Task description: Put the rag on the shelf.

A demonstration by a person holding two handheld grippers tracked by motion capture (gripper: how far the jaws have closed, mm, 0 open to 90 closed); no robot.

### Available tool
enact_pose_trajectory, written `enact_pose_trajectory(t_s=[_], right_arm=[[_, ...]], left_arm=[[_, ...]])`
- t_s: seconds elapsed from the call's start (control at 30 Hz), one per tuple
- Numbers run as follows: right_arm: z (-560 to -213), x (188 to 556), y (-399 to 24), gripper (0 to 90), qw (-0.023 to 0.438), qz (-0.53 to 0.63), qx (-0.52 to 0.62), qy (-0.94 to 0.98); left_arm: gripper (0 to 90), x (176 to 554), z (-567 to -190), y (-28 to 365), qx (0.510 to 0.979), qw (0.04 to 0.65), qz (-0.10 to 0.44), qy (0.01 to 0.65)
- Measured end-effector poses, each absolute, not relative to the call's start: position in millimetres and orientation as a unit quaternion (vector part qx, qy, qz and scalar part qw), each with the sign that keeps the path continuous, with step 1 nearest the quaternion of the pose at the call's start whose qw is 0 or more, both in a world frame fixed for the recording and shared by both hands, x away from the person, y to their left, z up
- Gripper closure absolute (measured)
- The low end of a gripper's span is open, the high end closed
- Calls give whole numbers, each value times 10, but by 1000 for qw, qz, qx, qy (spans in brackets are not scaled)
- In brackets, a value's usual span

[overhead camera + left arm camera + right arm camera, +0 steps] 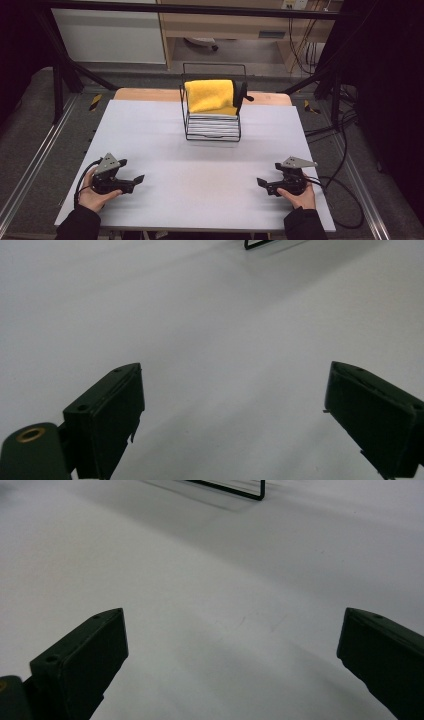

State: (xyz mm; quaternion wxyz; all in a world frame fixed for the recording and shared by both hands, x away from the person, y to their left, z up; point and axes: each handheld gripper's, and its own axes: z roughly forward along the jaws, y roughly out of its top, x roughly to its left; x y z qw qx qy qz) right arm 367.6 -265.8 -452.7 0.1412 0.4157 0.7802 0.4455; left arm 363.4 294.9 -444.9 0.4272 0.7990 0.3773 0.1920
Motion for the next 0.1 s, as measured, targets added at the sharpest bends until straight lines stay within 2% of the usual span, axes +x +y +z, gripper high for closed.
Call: enact_pose_trajectory(t_s=[0.1], right_arm=[[-4528,3672,-2653,6,140,447,417,779]], left_arm=[[90,3636,-4462,2952,799,426,190,379]])
